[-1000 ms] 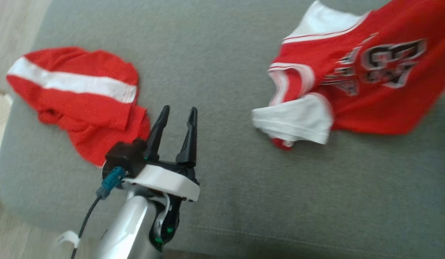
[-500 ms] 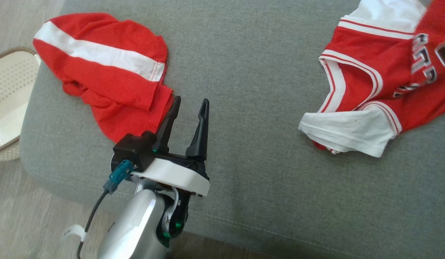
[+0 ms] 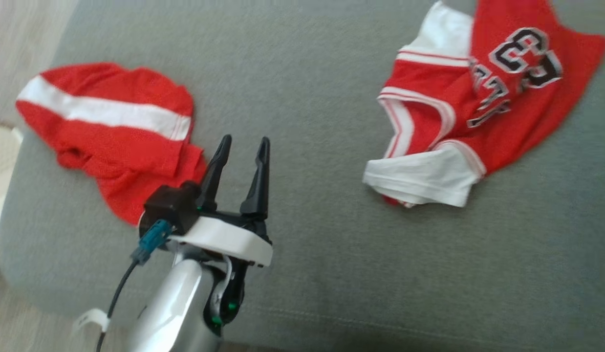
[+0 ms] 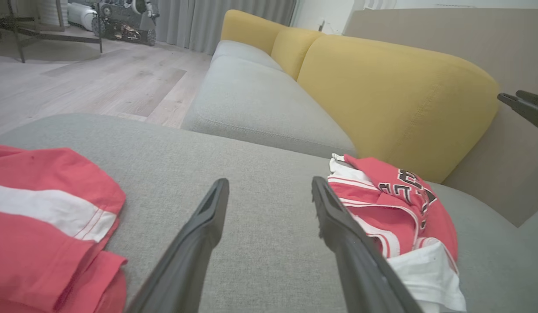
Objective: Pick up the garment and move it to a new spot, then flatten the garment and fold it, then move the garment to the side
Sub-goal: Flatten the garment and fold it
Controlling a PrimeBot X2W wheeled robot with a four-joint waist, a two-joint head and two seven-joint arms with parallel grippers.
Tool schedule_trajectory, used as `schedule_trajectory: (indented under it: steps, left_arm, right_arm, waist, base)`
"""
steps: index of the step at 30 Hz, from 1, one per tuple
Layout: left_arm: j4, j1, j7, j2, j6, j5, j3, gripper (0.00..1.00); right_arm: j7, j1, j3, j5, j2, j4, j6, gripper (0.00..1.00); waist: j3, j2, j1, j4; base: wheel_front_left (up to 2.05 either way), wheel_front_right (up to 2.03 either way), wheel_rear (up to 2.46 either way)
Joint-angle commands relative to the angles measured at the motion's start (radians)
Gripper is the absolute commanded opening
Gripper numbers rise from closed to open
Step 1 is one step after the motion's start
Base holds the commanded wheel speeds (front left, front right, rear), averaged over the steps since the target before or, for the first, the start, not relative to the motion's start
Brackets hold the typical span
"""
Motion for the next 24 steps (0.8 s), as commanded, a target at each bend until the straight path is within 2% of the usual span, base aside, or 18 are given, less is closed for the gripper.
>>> schedule_trajectory:
  steps: [1,6,12,19,24]
  left_arm:
    - [-0.026,-0.002,-0.005,0.008,-0.002,0.009,0.041,1.00]
    - [-0.021,0.034,-0.005,0.008,-0.014,0.018,0.067,1.00]
    - [-0.013,0.061,-0.005,0.008,-0.027,0.025,0.092,1.00]
    - [0.005,0.076,-0.005,0.008,-0.046,0.015,0.101,1.00]
    - [0.040,0.072,-0.005,0.008,-0.062,0.006,0.089,1.00]
  right_arm:
    - [-0.020,0.031,0.001,0.017,0.009,-0.038,-0.001,1.00]
    - [-0.060,0.170,-0.033,0.090,0.064,-0.140,-0.001,1.00]
    - [-0.080,0.404,-0.127,0.140,0.147,-0.318,-0.001,1.00]
    - [-0.086,0.695,-0.255,0.084,0.297,-0.537,-0.001,1.00]
    - [-0.087,0.801,-0.311,0.039,0.383,-0.628,-0.001,1.00]
  waist:
    - [-0.055,0.0000,0.0000,-0.054]
    - [-0.109,0.0000,0.0000,-0.123]
    - [-0.148,0.0000,0.0000,-0.191]
    - [-0.157,0.0000,0.0000,-0.250]
    - [-0.149,0.0000,0.0000,-0.279]
  base:
    - [0.00,0.00,0.00]
    - [0.00,0.00,0.00]
    - [0.00,0.00,0.00]
    - [0.00,0.00,0.00]
    - [0.00,0.00,0.00]
